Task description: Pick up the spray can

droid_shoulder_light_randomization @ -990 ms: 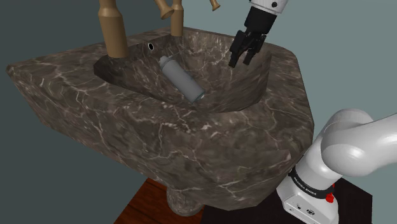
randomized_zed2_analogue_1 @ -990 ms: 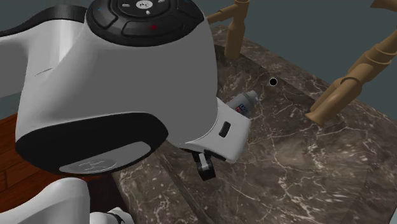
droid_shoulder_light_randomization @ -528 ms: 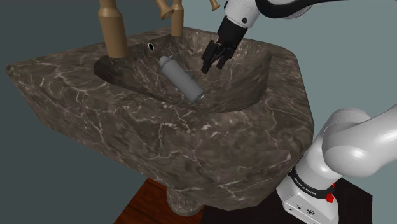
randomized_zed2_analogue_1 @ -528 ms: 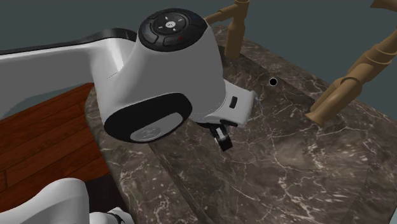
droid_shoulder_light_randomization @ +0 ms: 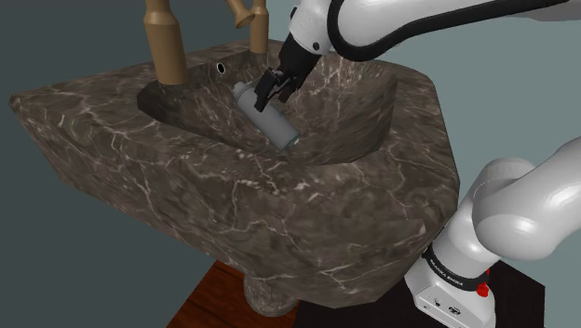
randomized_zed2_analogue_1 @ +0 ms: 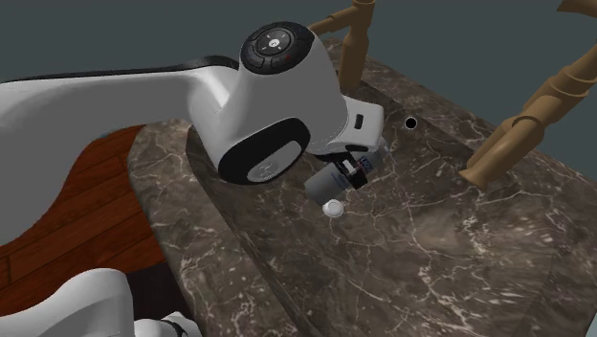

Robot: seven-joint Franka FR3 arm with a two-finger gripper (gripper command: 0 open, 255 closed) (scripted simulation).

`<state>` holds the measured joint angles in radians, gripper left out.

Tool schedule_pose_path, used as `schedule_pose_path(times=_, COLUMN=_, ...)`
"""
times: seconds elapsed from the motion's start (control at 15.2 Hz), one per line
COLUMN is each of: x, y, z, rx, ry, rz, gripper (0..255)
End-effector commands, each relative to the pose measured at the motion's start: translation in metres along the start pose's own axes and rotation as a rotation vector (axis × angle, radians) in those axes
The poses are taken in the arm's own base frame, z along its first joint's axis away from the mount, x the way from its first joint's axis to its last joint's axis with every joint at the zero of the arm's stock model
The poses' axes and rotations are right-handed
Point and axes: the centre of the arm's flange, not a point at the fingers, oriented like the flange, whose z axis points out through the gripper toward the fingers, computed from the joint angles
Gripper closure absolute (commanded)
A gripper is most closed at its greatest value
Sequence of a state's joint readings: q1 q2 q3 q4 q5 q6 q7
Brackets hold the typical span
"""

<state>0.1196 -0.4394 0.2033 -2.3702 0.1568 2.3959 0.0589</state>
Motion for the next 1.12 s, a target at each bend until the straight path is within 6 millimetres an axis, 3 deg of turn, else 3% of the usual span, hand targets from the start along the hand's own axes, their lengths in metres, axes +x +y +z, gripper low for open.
schedule_pose_path(times=0.0, x=-0.002, y=0.000, z=0.009, rx=0.001, ry=0.008, rz=-0.005, gripper=0)
schedule_pose_path(times=0.33, x=-0.015, y=0.003, z=0.036, rx=0.001, ry=0.008, rz=-0.005, gripper=0)
schedule_pose_path(times=0.46, x=-0.015, y=0.003, z=0.036, rx=0.001, ry=0.008, rz=-0.005, gripper=0)
schedule_pose_path(times=0.53, x=-0.015, y=0.003, z=0.036, rx=0.001, ry=0.008, rz=-0.005, gripper=255)
schedule_pose_path(times=1.06, x=-0.015, y=0.003, z=0.035, rx=0.001, ry=0.008, rz=-0.005, gripper=255)
